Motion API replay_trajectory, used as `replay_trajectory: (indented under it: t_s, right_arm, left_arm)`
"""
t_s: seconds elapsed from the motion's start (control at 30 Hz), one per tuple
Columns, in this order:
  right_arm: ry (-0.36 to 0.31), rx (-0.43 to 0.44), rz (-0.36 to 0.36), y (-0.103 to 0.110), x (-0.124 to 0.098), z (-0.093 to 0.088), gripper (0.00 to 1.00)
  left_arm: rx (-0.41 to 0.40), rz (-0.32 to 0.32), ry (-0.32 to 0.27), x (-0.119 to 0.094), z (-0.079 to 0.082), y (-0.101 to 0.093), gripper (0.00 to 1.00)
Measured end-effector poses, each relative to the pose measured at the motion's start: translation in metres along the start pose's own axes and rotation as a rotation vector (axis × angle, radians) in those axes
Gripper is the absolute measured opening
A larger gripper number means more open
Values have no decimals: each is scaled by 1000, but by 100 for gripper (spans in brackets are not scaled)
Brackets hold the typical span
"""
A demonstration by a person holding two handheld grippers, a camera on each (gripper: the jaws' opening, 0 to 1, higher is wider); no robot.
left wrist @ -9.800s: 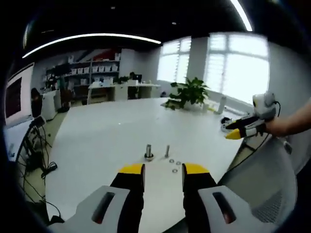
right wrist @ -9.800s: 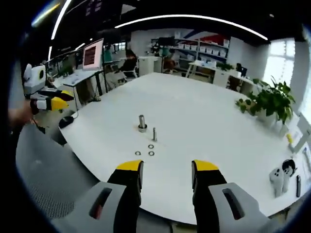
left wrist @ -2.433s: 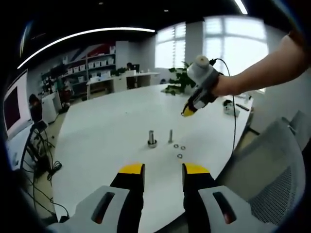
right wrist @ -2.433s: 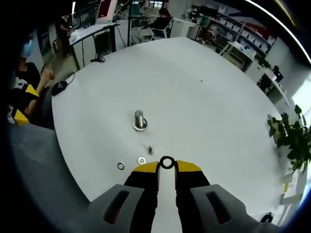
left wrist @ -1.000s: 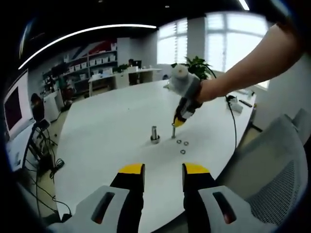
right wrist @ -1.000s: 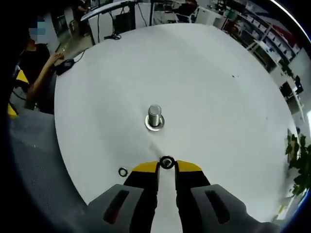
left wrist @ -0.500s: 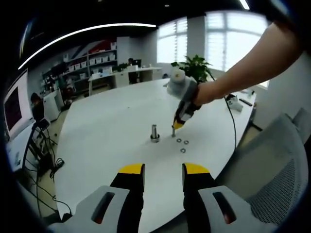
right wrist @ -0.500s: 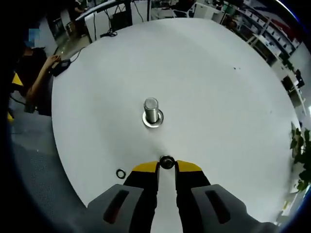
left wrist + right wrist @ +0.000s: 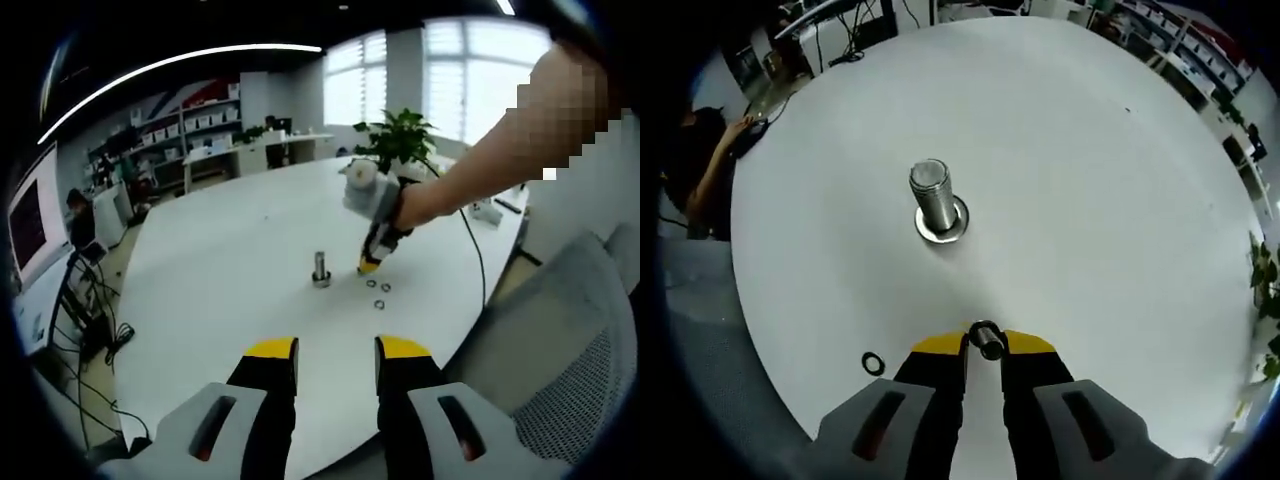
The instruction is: Place the washer onto the threaded stud by aligning its center hole with the stud, sliding it down to the base, and recovering from edge contact or off-axis alignment until the washer reaches the visible bottom stop.
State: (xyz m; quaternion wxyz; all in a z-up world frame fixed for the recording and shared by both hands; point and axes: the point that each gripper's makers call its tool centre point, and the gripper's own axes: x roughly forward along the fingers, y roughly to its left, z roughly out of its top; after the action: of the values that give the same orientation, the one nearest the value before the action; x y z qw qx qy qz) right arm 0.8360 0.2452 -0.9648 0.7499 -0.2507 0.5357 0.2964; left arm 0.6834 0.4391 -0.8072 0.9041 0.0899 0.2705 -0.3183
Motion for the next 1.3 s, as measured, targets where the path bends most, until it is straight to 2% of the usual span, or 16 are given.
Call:
replay_trajectory:
  t_s: [0.23,0.37,0.5,0.63,0.77,0.9,1.2,1.3]
  right_arm:
    - [-12,20,6,0,2,3,16]
    - [-20,17,-1,7,-10,1,16]
    - [-25,37,-3,13,-22,-8,18]
    - [-31,55,20,28,-29,-17,18]
    - [-15,27,46,45,-28,-27,19]
    - [10,-2,56,52,-26,-35,19]
    - [22,-33,58,44,-15,-42,22]
    - [23,-18,54,39,-13,-44,22]
  left_arm:
    - [-3,0,2,1,0,1,29]
    - [-5,0,3,0,-1,1,29]
    - [-8,1,-1,0,0,1,29]
    - [-5,-2,-2,0,0,0,29]
    - [-4,-3,-4,0,1,0,29]
    - [-3,0,-4,0,1,0,29]
    - [0,3,2,-1,0,1,29]
    - [-3,6,-1,-1,0,2,29]
